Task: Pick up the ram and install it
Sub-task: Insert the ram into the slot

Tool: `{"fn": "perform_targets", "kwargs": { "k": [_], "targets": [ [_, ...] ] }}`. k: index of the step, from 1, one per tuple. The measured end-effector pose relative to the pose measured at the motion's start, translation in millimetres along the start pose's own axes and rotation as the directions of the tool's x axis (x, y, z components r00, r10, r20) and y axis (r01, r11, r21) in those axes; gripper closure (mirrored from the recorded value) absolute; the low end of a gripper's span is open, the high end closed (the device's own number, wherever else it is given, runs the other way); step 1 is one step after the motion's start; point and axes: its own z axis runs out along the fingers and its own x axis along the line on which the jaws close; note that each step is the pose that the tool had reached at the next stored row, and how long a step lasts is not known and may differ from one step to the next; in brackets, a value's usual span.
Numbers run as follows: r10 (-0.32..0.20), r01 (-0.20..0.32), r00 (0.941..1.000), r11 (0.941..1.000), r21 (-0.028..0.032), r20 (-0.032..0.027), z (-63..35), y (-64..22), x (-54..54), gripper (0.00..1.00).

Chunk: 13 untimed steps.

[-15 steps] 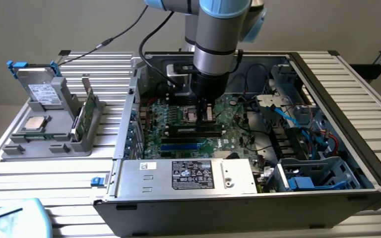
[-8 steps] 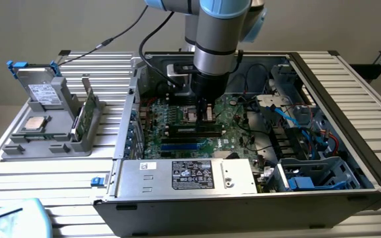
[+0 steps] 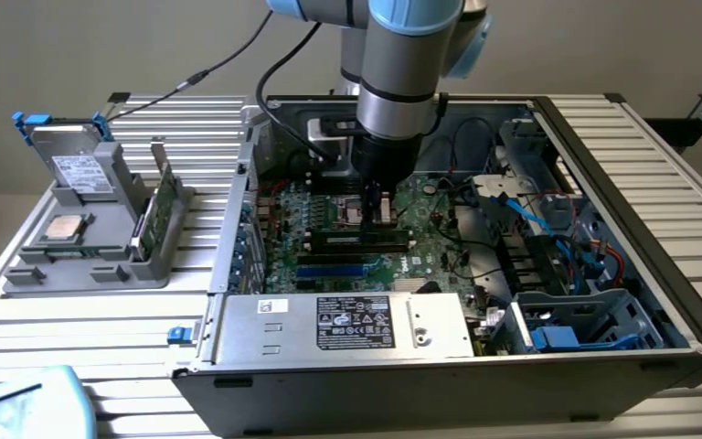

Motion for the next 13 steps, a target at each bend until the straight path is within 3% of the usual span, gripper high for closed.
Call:
{"fn": "perform_targets", "kwargs": {
  "k": [13],
  "targets": [
    [0.008, -0.008, 1.0000, 1.0000, -0.0007, 0.0006, 1.9, -1.3, -1.4, 0.86]
  ]
}}
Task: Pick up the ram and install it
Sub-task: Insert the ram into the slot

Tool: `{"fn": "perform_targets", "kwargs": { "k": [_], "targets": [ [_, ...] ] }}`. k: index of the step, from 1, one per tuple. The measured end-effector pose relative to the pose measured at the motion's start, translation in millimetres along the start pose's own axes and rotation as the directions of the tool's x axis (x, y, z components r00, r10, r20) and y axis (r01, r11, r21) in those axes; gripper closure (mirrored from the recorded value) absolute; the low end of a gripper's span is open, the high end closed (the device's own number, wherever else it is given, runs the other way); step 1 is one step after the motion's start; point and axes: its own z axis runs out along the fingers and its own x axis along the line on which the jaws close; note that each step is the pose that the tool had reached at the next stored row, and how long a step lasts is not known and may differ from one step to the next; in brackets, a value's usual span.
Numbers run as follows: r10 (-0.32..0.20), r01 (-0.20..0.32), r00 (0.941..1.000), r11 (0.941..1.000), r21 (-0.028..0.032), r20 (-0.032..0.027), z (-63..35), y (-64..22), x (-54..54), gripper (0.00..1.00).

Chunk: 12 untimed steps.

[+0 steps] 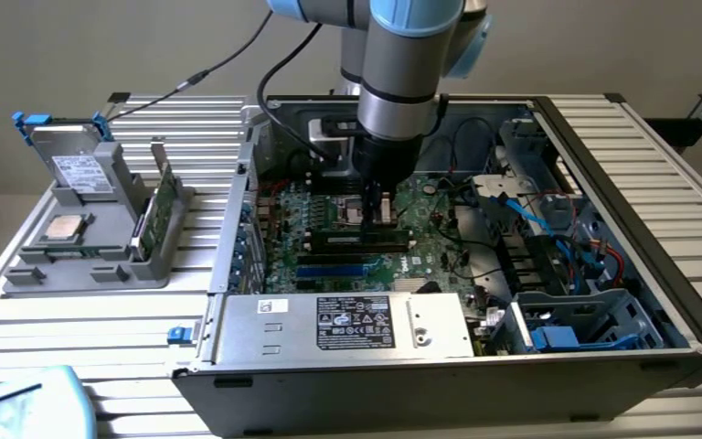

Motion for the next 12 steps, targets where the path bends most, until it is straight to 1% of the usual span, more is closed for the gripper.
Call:
{"fn": "perform_targets", "kwargs": {
  "k": [12],
  "targets": [
    [0.011, -0.011, 0.9999, 0.9999, -0.0015, 0.0008, 1.7, -0.2, -0.2, 0.86]
  ]
}}
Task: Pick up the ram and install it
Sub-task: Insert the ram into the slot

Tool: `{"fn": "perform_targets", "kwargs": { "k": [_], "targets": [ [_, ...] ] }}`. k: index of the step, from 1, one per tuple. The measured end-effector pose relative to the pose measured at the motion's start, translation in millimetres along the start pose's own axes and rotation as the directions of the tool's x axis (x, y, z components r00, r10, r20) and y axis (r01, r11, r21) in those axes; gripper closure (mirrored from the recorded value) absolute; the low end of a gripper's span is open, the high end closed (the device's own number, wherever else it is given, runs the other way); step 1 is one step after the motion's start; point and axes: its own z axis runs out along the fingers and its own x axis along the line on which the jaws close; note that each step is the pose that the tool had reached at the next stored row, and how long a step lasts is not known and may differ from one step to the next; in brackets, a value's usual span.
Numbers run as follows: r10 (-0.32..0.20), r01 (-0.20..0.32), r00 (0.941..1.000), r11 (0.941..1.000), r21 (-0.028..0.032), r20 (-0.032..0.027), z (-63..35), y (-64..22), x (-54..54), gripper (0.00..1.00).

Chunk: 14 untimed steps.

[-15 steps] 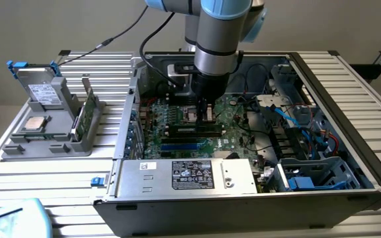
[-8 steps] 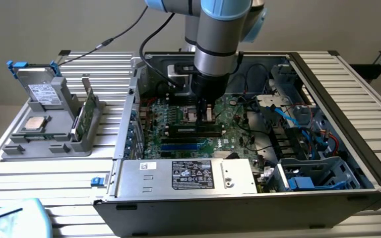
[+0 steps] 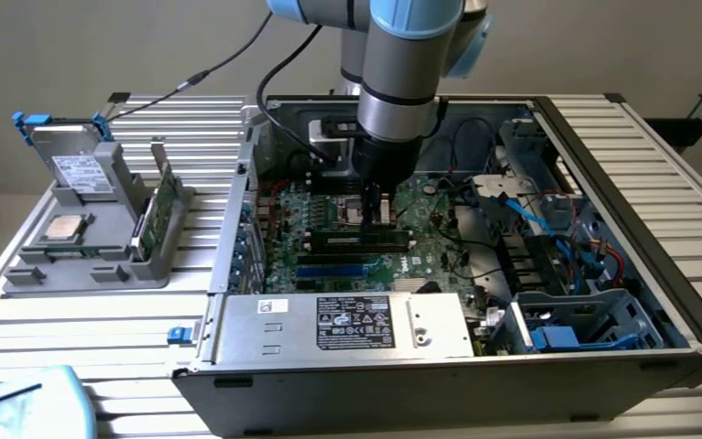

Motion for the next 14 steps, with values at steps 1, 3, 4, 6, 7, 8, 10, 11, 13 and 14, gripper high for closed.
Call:
{"fn": "perform_targets", "kwargs": {
  "k": [1, 3, 4, 6, 7, 8, 10, 11, 13, 14],
  "targets": [
    [0.000, 0.000, 1.0000, 1.0000, 0.0000, 0.0000, 0.0, 0.0, 0.0, 0.86],
    [0.000, 0.000, 1.0000, 1.0000, 0.0001, 0.0003, 0.4, -0.1, 0.0, 0.86],
    [0.000, 0.000, 1.0000, 1.0000, 0.0001, 0.0003, 0.7, -0.1, -0.1, 0.86],
    [0.000, 0.000, 1.0000, 1.0000, 0.0000, 0.0000, 0.9, -0.1, -0.2, 0.86],
    [0.001, -0.001, 1.0000, 1.0000, -0.0001, 0.0000, 0.9, -0.1, -0.2, 0.86],
    [0.001, -0.001, 1.0000, 1.0000, -0.0001, -0.0001, 0.9, -0.1, -0.2, 0.86],
    [0.001, -0.001, 1.0000, 1.0000, 0.0000, 0.0001, 1.0, -0.1, -0.2, 0.86],
    [0.001, -0.001, 1.0000, 1.0000, -0.0001, 0.0001, 1.0, -0.1, -0.2, 0.86],
    [0.001, -0.001, 1.0000, 1.0000, 0.0000, 0.0002, 1.0, -0.1, -0.2, 0.79],
    [0.001, -0.001, 1.0000, 1.0000, 0.0000, 0.0002, 1.0, -0.1, -0.2, 0.79]
  ]
}}
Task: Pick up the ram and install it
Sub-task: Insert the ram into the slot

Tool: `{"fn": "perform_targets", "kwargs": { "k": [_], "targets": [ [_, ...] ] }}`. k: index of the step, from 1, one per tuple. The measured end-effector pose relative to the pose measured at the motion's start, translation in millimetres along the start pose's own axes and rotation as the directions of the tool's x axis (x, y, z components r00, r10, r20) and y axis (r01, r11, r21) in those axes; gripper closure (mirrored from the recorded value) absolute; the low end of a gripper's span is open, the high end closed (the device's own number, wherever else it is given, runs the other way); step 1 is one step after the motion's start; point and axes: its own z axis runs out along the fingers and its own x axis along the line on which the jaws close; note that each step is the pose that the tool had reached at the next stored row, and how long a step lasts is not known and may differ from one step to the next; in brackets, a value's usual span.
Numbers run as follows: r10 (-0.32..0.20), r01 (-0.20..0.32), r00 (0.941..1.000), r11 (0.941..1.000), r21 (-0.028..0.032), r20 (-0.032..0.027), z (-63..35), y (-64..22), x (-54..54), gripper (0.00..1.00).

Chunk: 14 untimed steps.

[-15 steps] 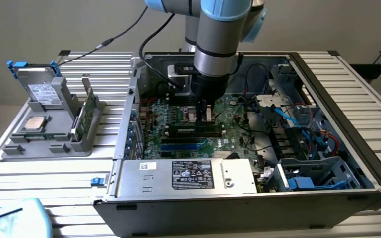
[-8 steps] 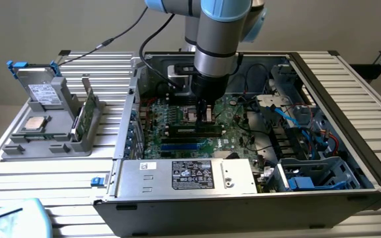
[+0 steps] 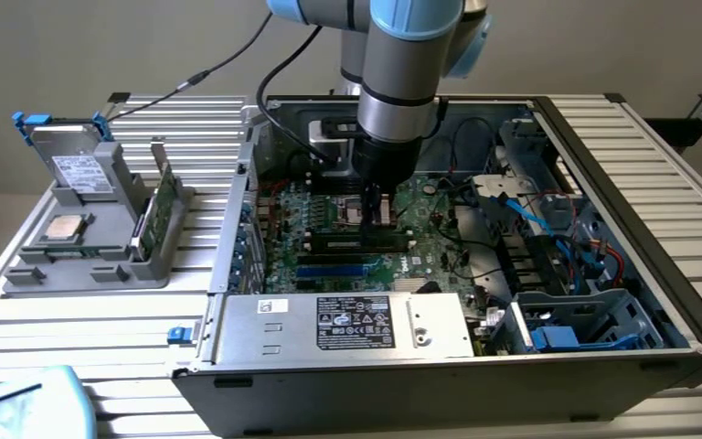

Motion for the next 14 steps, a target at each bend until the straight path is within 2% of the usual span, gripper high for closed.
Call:
{"fn": "perform_targets", "kwargs": {
  "k": [2, 5, 6, 14],
  "targets": [
    [0.000, 0.000, 1.0000, 1.0000, 0.0000, 0.0000, 0.0, 0.0, 0.0, 0.66],
    [0.000, 0.000, 1.0000, 1.0000, 0.0000, 0.0000, 0.0, 0.0, 0.0, 0.60],
    [0.000, 0.000, 1.0000, 1.0000, 0.0000, 0.0000, 0.0, 0.0, 0.0, 0.54],
    [0.000, 0.000, 1.0000, 1.0000, 0.0000, 0.0000, -14.5, 4.7, 0.4, 0.54]
  ]
}}
